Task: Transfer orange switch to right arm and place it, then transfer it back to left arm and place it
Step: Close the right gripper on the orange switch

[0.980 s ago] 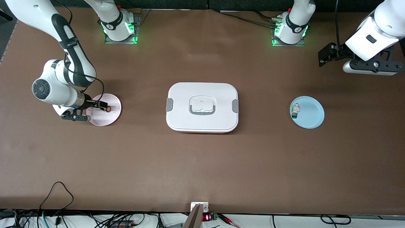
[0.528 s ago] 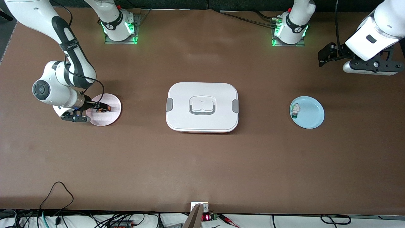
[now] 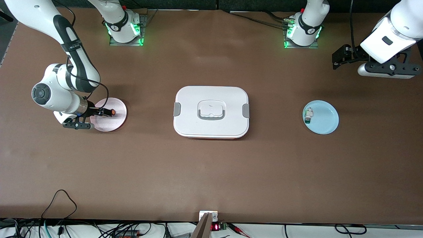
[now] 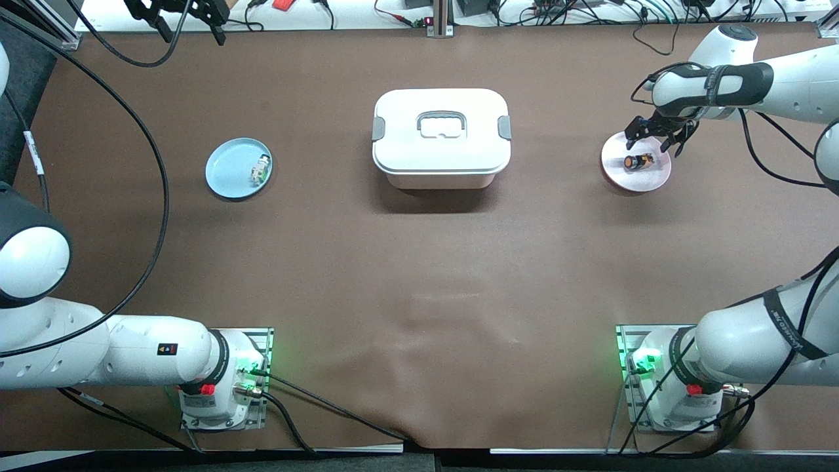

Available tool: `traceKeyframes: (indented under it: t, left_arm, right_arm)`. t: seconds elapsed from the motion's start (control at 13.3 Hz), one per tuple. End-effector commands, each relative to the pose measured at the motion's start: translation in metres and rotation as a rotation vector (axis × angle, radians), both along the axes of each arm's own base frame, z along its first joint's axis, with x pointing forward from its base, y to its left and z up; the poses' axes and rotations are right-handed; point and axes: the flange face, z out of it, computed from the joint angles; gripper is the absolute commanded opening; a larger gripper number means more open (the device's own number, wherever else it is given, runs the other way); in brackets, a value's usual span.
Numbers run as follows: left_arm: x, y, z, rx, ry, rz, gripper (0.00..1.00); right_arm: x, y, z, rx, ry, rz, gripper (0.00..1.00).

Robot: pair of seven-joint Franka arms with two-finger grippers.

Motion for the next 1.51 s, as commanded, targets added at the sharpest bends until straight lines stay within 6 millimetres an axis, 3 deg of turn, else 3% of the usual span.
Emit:
traceKeyframes:
  t: [0.0,1.43]
  left_arm:
    - [-0.002,-0.003,0.006,-0.012,0.001,-0.012,1.0]
    - [-0.002,-0.002,0.006,-0.012,0.004,-0.012,1.0]
  right_arm:
    - [-0.002,0.011,-0.013,0.014,0.019,0.084,1.0]
    - [-0.005,0.012,-0.031,0.01,0.034,0.205,1.0]
